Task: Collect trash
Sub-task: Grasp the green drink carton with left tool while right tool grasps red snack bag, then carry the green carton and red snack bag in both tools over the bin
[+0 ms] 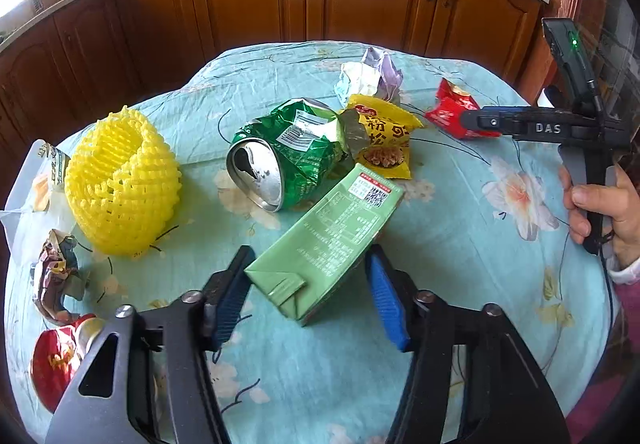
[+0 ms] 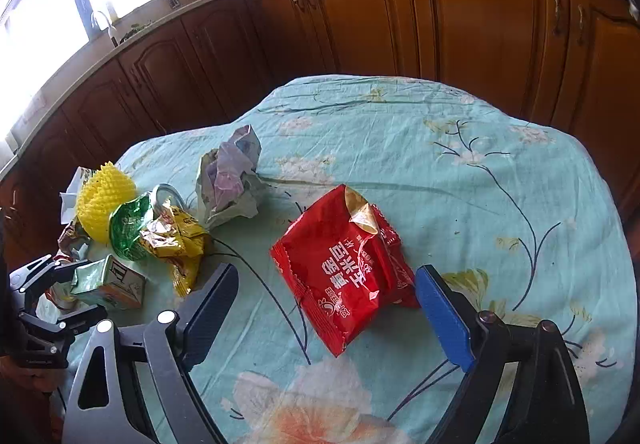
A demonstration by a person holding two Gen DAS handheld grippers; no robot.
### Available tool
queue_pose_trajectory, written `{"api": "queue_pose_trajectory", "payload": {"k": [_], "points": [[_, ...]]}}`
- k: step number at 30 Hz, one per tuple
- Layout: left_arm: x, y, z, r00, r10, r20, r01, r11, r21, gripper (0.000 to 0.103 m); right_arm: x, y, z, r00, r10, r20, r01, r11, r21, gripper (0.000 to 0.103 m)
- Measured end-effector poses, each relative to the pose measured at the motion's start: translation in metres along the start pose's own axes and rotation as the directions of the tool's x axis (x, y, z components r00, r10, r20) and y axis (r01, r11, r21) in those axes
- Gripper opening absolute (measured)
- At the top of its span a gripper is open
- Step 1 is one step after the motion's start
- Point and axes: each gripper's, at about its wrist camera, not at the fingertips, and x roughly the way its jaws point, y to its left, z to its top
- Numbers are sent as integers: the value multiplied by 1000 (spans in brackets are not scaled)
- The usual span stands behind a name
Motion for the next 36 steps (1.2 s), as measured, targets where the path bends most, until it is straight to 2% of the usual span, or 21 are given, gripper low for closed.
{"api": "queue_pose_trajectory", "payload": {"k": [1,2,4,5,6,7,14,16,17,22,30,36], "points": [[0,0,-1,1000,-10,0,10,1000,-7,49,2,0,-1,1000,-11,-4,11,1000,-8,78],[-1,-2,-2,1000,-14,2,14,1000,-10,47,3,1,-2,1000,-21,-6,21,1000,-13,61],[-2,-7,-4,1000,-22,5,22,1000,-14,46,3,0,-5,1000,-17,-5,17,1000,-9,59],[-3,-9,-4,1000,-30,8,30,999,-20,44,1,0,-7,1000,-19,0,19,1000,-12,50],[-4,-11,-3,999,-41,10,42,999,-27,44,-2,0,-8,1000,-24,6,24,1000,-15,31],[-5,-15,-4,998,-59,12,59,998,-36,43,-4,0,-9,1000,-23,12,23,1000,-11,21],[-18,-40,-1,989,-141,53,145,985,-88,37,-18,-4,-20,1000,-1,18,1,1000,6,20],[-21,-49,2,986,-155,69,161,983,-92,35,-26,-5,-24,1000,10,28,-10,1000,14,20],[-22,-52,4,984,-164,75,171,981,-95,31,-31,-6,-26,999,13,35,-14,1000,16,20],[-17,-69,12,976,-200,88,209,972,-109,30,-59,-12,-37,997,21,74,-24,999,35,19],[-19,-101,21,961,-247,124,258,962,-86,30,-106,-34,-58,991,-10,130,-3,996,93,19],[-19,-138,33,950,-283,131,289,957,-24,30,-135,-57,-75,985,-48,165,23,989,148,19]]}}
